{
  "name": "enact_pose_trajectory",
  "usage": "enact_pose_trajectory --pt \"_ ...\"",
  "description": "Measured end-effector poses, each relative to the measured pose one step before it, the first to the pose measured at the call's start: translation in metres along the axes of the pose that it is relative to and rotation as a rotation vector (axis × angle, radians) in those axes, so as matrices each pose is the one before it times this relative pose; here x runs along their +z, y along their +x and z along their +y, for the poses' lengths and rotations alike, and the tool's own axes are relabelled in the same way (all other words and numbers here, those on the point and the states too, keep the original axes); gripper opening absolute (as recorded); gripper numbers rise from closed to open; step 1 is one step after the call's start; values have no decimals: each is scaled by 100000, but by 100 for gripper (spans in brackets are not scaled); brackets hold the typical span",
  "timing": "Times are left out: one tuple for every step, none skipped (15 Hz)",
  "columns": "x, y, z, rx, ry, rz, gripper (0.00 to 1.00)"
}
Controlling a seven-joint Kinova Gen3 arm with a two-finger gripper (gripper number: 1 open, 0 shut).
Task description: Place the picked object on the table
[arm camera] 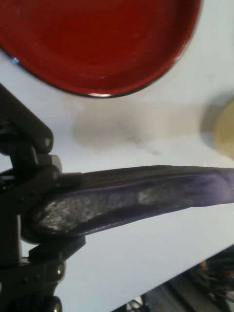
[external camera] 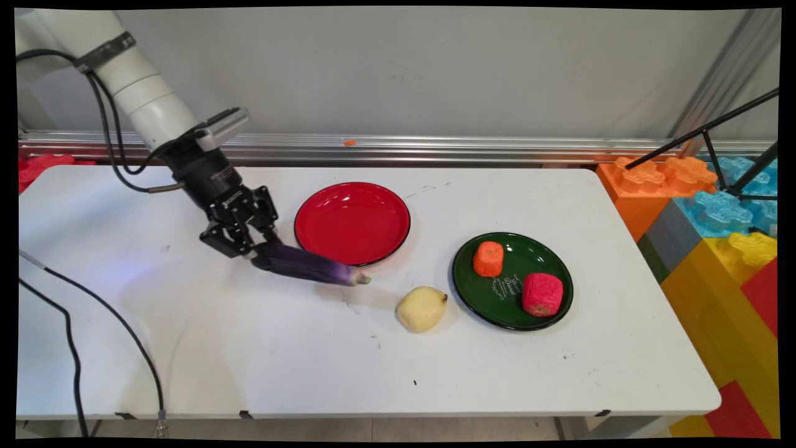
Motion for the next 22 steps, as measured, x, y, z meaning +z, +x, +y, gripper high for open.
enact_pose_trajectory --pt "89 -658 4 -1247 -476 -715 0" --pt "206 -581 -70 -1202 -296 -328 0" --pt "223 -522 -51 -1122 -158 -144 0" --pt "267 -308 -99 -900 1 173 0" --pt "187 -180 -70 -617 37 176 0" --pt "342 -201 -114 -823 -44 269 0" --pt "464 -190 -107 -839 -125 298 0" --pt "489 -184 -46 -838 -229 245 0" --pt "448 -139 -1 -648 -288 137 0" --pt "487 -159 18 -634 -279 149 0" --pt "453 -123 8 -426 -196 178 0" --pt "359 -96 11 -192 -102 173 0" --pt "264 -76 -1 -83 -56 94 0" --pt "227 -84 -14 -58 -2 100 0" --pt "260 -125 -11 33 79 96 0" --pt "233 -122 -18 101 52 34 0" --pt "186 -98 -10 148 67 54 0" --pt "159 -75 -15 144 6 44 0" --pt "164 -105 -6 202 9 31 0" --pt "110 -62 -34 312 122 33 0" --pt "68 -27 -29 334 32 125 0" --pt "102 -20 -36 575 7 216 100"
